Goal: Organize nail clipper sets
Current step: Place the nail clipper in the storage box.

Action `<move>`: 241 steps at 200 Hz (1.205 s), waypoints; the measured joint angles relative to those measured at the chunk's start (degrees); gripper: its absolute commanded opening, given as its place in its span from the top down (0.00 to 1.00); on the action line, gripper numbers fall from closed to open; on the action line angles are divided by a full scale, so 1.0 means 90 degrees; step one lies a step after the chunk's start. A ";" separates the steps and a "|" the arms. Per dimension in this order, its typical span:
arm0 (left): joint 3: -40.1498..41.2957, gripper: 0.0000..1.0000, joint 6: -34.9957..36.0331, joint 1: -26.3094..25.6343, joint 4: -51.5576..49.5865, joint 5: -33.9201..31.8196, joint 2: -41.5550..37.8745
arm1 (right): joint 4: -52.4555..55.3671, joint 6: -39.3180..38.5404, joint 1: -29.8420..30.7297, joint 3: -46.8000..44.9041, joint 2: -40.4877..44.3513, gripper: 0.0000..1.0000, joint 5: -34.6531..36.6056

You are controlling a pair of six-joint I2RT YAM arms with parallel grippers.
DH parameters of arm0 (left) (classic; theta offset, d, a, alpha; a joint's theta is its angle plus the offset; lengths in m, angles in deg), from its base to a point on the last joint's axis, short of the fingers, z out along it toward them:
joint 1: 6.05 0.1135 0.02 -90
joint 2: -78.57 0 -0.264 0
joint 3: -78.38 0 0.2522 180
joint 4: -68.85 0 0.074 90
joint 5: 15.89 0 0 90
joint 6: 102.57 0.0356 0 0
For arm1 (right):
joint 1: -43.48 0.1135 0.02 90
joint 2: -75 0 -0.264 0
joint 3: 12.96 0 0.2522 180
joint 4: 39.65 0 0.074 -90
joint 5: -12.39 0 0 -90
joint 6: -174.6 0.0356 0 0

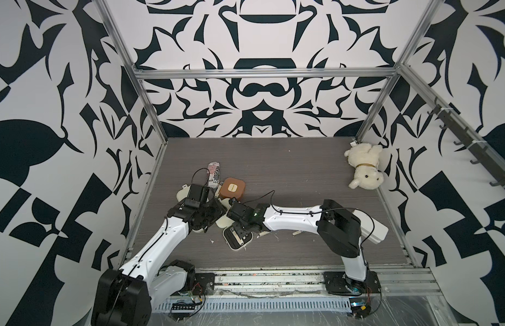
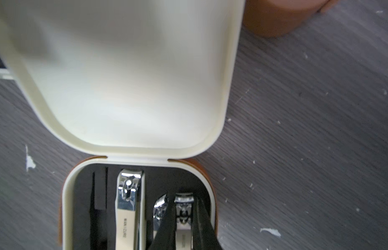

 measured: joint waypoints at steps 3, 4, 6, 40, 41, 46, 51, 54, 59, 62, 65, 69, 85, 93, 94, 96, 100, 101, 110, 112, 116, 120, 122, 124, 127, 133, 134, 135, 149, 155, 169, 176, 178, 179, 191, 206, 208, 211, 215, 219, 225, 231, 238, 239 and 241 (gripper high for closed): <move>-0.0039 0.51 0.0007 0.0000 0.0019 0.0005 0.0080 | -0.0002 0.0000 0.0000 -0.0017 0.0007 0.91 0.0000; -0.0058 0.51 0.0012 0.0000 0.0029 0.0007 0.0119 | -0.0007 0.0000 0.0000 -0.0027 0.0012 0.91 0.0000; -0.0075 0.51 0.0027 0.0000 0.0039 0.0017 0.0153 | -0.0007 0.0000 0.0000 -0.0036 0.0019 0.91 0.0000; -0.0226 0.54 0.0114 0.0000 0.0374 0.0168 0.1064 | -0.0012 0.0000 0.0000 -0.0192 0.0119 0.91 0.0002; -0.0226 0.54 0.0114 0.0000 0.0391 0.0172 0.1098 | -0.0015 0.0000 0.0000 -0.0194 0.0119 0.91 0.0002; -0.0228 0.54 0.0117 0.0000 0.0430 0.0192 0.1212 | -0.0012 0.0000 0.0000 -0.0206 0.0131 0.91 0.0002; -0.0231 0.54 0.0119 0.0000 0.0478 0.0214 0.1336 | -0.0024 0.0000 0.0000 -0.0226 0.0141 0.91 0.0002; -0.0231 0.55 0.0119 0.0000 0.0508 0.0223 0.1394 | -0.0029 -0.0002 0.0000 -0.0236 0.0146 0.91 0.0002; -0.0231 0.55 0.0121 0.0000 0.0551 0.0238 0.1491 | -0.0029 -0.0002 0.0000 -0.0248 0.0155 0.92 0.0002; -0.0231 0.55 0.0121 0.0000 0.0576 0.0240 0.1542 | -0.0029 -0.0002 0.0000 -0.0253 0.0160 0.91 0.0002; -0.0231 0.55 0.0121 0.0000 0.0597 0.0245 0.1586 | -0.0032 -0.0002 0.0000 -0.0260 0.0168 0.91 0.0002; -0.0231 0.56 0.0131 0.0000 0.0627 0.0248 0.1637 | -0.0032 -0.0005 0.0000 -0.0267 0.0172 0.91 0.0000; -0.0231 0.56 0.0148 0.0000 0.0733 0.0250 0.1775 | -0.0032 -0.0022 0.0000 -0.0272 0.0175 0.92 0.0000; -0.0228 0.56 0.0158 0.0000 0.0780 0.0245 0.1800 | -0.0032 -0.0029 0.0000 -0.0272 0.0175 0.92 0.0000; -0.0228 0.56 0.0158 0.0000 0.0787 0.0243 0.1802 | -0.0032 -0.0029 0.0000 -0.0272 0.0175 0.91 0.0000; -0.0226 0.56 0.0163 0.0000 0.0799 0.0243 0.1807 | -0.0034 -0.0032 0.0000 -0.0272 0.0175 0.91 0.0000; -0.0221 0.56 0.0165 0.0000 0.0835 0.0240 0.1819 | -0.0034 -0.0039 0.0000 -0.0274 0.0175 0.91 0.0000; -0.0216 0.56 0.0163 0.0000 0.0850 0.0238 0.1821 | -0.0034 -0.0041 0.0000 -0.0274 0.0175 0.91 0.0000; -0.0175 0.56 0.0165 0.0000 0.0952 0.0231 0.1848 | -0.0046 -0.0053 0.0000 -0.0284 0.0175 0.91 0.0000; -0.0165 0.56 0.0165 0.0000 0.0969 0.0231 0.1855 | -0.0049 -0.0053 0.0000 -0.0287 0.0175 0.91 0.0000; -0.0143 0.57 0.0163 0.0000 0.1001 0.0231 0.1868 | -0.0053 -0.0058 0.0000 -0.0289 0.0175 0.91 0.0000; -0.0117 0.57 0.0165 0.0000 0.1044 0.0231 0.1897 | -0.0058 -0.0068 -0.0002 -0.0296 0.0175 0.92 0.0000; -0.0107 0.57 0.0163 0.0000 0.1059 0.0233 0.1904 | -0.0061 -0.0068 -0.0002 -0.0296 0.0175 0.91 0.0000; -0.0090 0.57 0.0163 0.0000 0.1088 0.0233 0.1921 | -0.0061 -0.0070 -0.0002 -0.0296 0.0175 0.91 0.0000; -0.0070 0.57 0.0165 0.0000 0.1132 0.0233 0.1938 | -0.0061 -0.0070 -0.0002 -0.0299 0.0175 0.91 0.0000; -0.0029 0.57 0.0168 0.0000 0.1197 0.0236 0.1972 | -0.0068 -0.0073 -0.0002 -0.0301 0.0175 0.92 0.0000; -0.0019 0.57 0.0163 0.0000 0.1212 0.0231 0.1982 | -0.0066 -0.0073 -0.0002 -0.0304 0.0175 0.92 0.0002; -0.0012 0.57 0.0163 0.0000 0.1217 0.0223 0.1989 | -0.0068 -0.0075 -0.0002 -0.0304 0.0175 0.91 0.0002; 0.0102 0.57 0.0165 0.0000 0.1343 0.0211 0.2096 | -0.0078 -0.0087 -0.0002 -0.0308 0.0175 0.91 0.0002; 0.0104 0.57 0.0163 0.0007 0.1409 0.0226 0.2106 | -0.0080 -0.0090 -0.0002 -0.0311 0.0175 0.91 0.0002; 0.0104 0.57 0.0163 0.0007 0.1540 0.0204 0.2135 | -0.0087 -0.0092 -0.0002 -0.0318 0.0177 0.92 0.0002; 0.0107 0.57 0.0163 0.0007 0.1579 0.0202 0.2159 | -0.0087 -0.0095 -0.0002 -0.0318 0.0180 0.91 0.0000; 0.0107 0.57 0.0165 0.0007 0.1596 0.0199 0.2166 | -0.0087 -0.0095 -0.0002 -0.0318 0.0182 0.91 0.0000; 0.0107 0.57 0.0165 0.0007 0.1598 0.0199 0.2169 | -0.0087 -0.0095 -0.0002 -0.0318 0.0185 0.91 0.0002; 0.0107 0.58 0.0165 0.0007 0.1656 0.0180 0.2183 | -0.0085 -0.0097 -0.0002 -0.0321 0.0189 0.91 0.0000; 0.0124 0.58 0.0165 0.0010 0.1732 0.0180 0.2215 | -0.0083 -0.0114 -0.0002 -0.0321 0.0197 0.91 0.0000; 0.0124 0.58 0.0165 0.0012 0.1744 0.0180 0.2220 | -0.0083 -0.0114 -0.0002 -0.0323 0.0199 0.91 0.0000; 0.0124 0.58 0.0165 0.0015 0.1756 0.0180 0.2227 | -0.0080 -0.0119 0.0000 -0.0325 0.0202 0.92 -0.0002; 0.0124 0.58 0.0165 0.0017 0.1775 0.0180 0.2234 | -0.0078 -0.0119 0.0000 -0.0330 0.0214 0.91 -0.0005; 0.0124 0.58 0.0165 0.0024 0.1792 0.0180 0.2242 | -0.0068 -0.0121 0.0000 -0.0333 0.0219 0.91 -0.0007; 0.0124 0.58 0.0165 0.0029 0.1814 0.0182 0.2254 | -0.0049 -0.0124 0.0000 -0.0335 0.0236 0.91 -0.0012; 0.0126 0.58 0.0165 0.0041 0.1841 0.0182 0.2266 | -0.0019 -0.0131 0.0000 -0.0342 0.0260 0.91 -0.0019; 0.0126 0.58 0.0168 0.0061 0.1868 0.0182 0.2280 | 0.0019 -0.0146 0.0000 -0.0350 0.0289 0.91 -0.0024; 0.0126 0.58 0.0168 0.0066 0.1872 0.0182 0.2285 | 0.0027 -0.0148 0.0000 -0.0352 0.0296 0.91 -0.0027; 0.0126 0.58 0.0170 0.0068 0.1875 0.0182 0.2288 | 0.0036 -0.0148 0.0000 -0.0352 0.0304 0.91 -0.0027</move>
